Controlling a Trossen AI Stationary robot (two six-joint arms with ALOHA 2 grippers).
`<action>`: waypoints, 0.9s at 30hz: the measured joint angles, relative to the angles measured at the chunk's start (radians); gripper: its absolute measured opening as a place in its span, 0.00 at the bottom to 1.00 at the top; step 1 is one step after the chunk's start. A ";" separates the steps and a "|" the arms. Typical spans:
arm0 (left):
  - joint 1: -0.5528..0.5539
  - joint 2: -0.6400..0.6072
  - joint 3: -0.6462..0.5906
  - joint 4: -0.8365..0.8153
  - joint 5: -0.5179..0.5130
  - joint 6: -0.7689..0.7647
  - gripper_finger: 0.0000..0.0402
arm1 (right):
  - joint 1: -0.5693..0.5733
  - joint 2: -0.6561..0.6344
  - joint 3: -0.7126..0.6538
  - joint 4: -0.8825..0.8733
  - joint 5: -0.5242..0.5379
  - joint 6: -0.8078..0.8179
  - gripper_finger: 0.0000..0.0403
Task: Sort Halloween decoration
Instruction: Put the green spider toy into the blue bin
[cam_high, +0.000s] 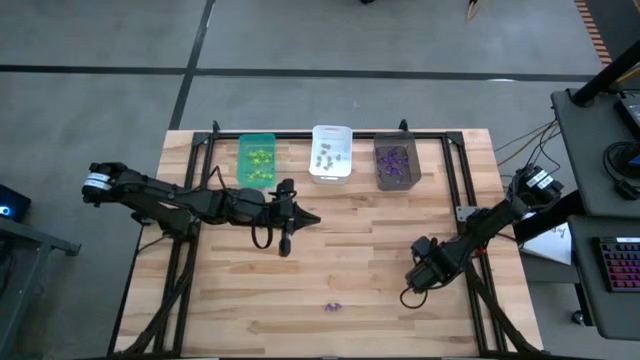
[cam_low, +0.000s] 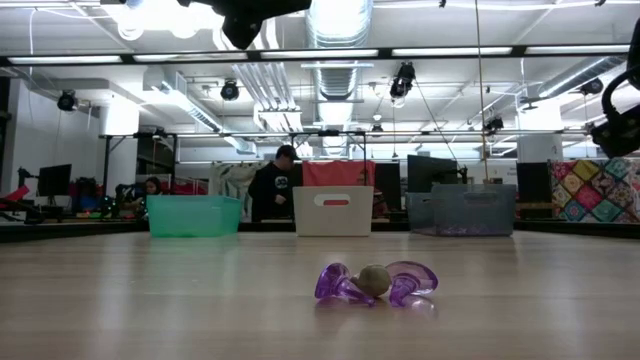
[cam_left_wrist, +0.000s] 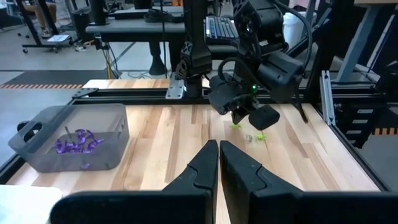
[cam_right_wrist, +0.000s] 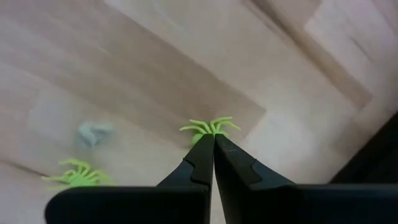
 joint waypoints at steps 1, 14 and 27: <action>0.000 0.000 0.000 0.001 0.000 0.001 0.00 | 0.000 0.003 0.000 0.002 0.011 -0.003 0.02; -0.001 0.024 0.000 0.001 0.000 -0.006 0.00 | -0.102 0.007 0.002 0.150 0.381 -0.141 0.02; -0.053 0.245 0.007 0.167 0.000 -0.052 0.00 | -0.184 -0.083 0.025 0.046 0.306 -0.327 0.02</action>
